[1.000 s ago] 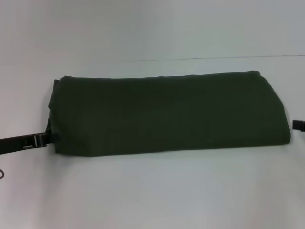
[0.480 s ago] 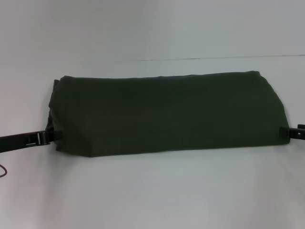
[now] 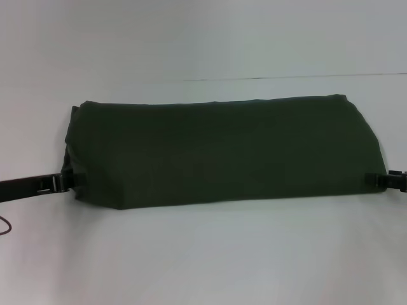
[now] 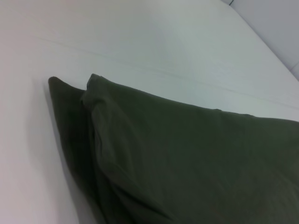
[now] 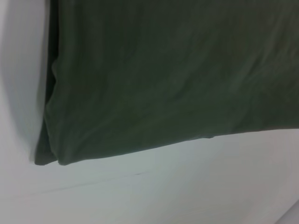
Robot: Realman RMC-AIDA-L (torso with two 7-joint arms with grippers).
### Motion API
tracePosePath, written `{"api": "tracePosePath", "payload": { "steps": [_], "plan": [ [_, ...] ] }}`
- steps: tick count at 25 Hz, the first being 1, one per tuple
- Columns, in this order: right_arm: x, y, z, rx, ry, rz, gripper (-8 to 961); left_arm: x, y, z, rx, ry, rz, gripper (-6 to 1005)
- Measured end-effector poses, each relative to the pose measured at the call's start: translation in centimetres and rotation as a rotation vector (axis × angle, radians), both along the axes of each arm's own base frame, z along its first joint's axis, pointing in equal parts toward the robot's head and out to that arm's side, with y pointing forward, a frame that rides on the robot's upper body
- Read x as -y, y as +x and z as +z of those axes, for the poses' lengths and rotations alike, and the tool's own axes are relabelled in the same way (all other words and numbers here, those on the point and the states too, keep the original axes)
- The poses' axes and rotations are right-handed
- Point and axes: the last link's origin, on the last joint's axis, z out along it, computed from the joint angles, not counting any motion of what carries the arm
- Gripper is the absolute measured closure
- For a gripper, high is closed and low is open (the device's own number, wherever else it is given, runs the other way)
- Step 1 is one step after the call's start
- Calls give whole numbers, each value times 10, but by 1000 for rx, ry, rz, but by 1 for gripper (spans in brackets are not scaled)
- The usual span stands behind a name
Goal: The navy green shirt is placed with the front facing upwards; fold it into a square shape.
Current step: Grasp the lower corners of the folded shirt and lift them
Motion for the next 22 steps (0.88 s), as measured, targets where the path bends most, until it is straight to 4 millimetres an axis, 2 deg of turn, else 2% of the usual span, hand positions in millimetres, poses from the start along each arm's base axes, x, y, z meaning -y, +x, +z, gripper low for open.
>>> {"api": "tracePosePath", "payload": {
  "steps": [11, 17, 22],
  "plan": [
    [0, -3, -3, -9, -20, 8, 202, -2, 2, 1, -5, -1, -8, 954],
    [0, -5, -2, -11, -25, 16, 417, -2, 2, 0, -3, -3, -8, 950],
    [-1, -5, -1, -10, -19, 19, 647, -1, 2, 0, -2, -5, -8, 947]
  ]
}}
